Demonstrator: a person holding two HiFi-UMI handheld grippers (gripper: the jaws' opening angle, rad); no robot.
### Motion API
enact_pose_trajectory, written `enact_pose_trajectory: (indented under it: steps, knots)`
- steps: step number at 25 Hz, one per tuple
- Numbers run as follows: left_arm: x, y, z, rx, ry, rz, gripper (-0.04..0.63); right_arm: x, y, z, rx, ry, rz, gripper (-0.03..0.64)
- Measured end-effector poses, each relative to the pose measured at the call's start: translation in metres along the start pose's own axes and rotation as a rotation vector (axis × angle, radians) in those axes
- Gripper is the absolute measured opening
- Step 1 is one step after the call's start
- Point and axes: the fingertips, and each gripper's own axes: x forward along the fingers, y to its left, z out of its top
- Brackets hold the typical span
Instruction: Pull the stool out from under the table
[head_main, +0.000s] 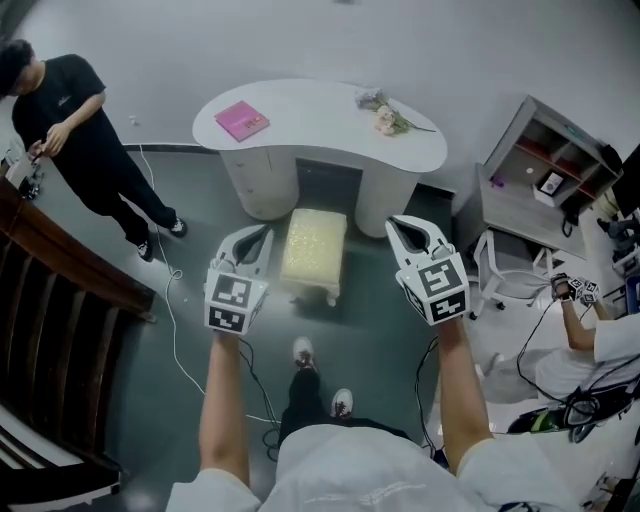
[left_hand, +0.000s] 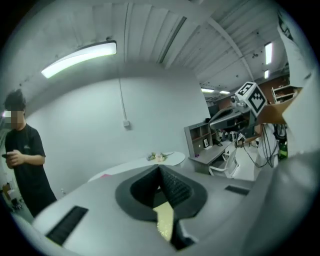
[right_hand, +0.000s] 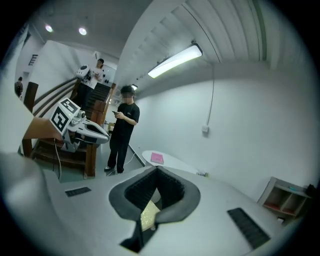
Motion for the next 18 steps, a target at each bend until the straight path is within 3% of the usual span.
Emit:
enact_pose_trajectory:
  steps: [8, 18]
  knots:
    - [-0.048, -0.003, 0.059, 0.072, -0.11, 0.042, 0.018, -0.028, 0.024, 0.054, -0.072, -0.105, 0.029, 0.015]
    - [-0.057, -0.009, 0.065, 0.07, -0.119, 0.052, 0.019, -0.027, 0.033, 0.058, -0.1, -0.113, 0.06, 0.015]
